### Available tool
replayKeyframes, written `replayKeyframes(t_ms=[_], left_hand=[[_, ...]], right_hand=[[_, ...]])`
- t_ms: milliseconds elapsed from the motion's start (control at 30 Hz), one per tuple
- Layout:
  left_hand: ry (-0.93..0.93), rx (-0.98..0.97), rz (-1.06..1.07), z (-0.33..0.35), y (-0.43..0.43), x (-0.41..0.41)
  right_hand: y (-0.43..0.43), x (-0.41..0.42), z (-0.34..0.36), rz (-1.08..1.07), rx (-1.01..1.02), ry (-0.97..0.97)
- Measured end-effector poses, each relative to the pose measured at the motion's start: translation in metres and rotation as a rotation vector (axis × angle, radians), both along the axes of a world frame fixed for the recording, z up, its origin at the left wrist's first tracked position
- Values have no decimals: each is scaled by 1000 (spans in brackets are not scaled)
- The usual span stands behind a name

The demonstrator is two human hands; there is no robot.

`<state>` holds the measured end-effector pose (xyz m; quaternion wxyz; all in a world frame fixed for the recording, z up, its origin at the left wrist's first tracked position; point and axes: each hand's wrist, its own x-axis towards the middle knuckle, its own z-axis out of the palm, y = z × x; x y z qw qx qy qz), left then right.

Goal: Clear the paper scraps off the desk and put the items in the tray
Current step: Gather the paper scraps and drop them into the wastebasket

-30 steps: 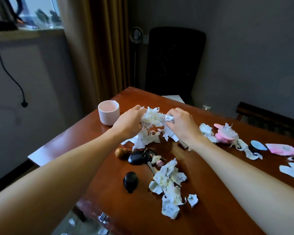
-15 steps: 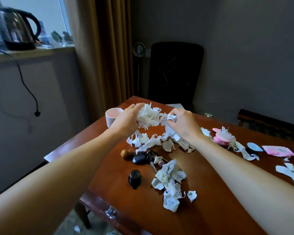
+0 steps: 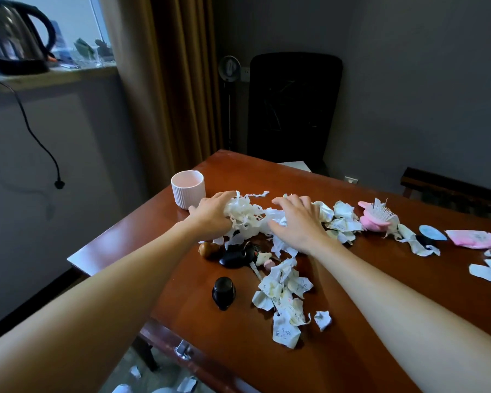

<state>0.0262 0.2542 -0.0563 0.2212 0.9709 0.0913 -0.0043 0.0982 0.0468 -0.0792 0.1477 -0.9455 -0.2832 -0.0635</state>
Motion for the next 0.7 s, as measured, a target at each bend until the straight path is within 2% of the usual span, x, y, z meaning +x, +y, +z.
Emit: replayKeyframes(t_ms=[133,233,300,433,567,700], left_hand=[[73,-59,-57,-7,5,3],[110,8,-101,-14,6,6],[124,74,-122,-18,3,10],[94,113,-133,-27,-6,18],[55,175,-118,-38,-10,24],[18,124,-106,-41,-6,28]], right_hand=[[-2,1,-2,109,30,56],[-4,3,-8,158,-36,148],[-6,4,-12,166,-81,140],[-9,7,-18,184,-120,24],[-11,7,-24,249,-165,-193],[-9,10,-22,296,-173,-277]])
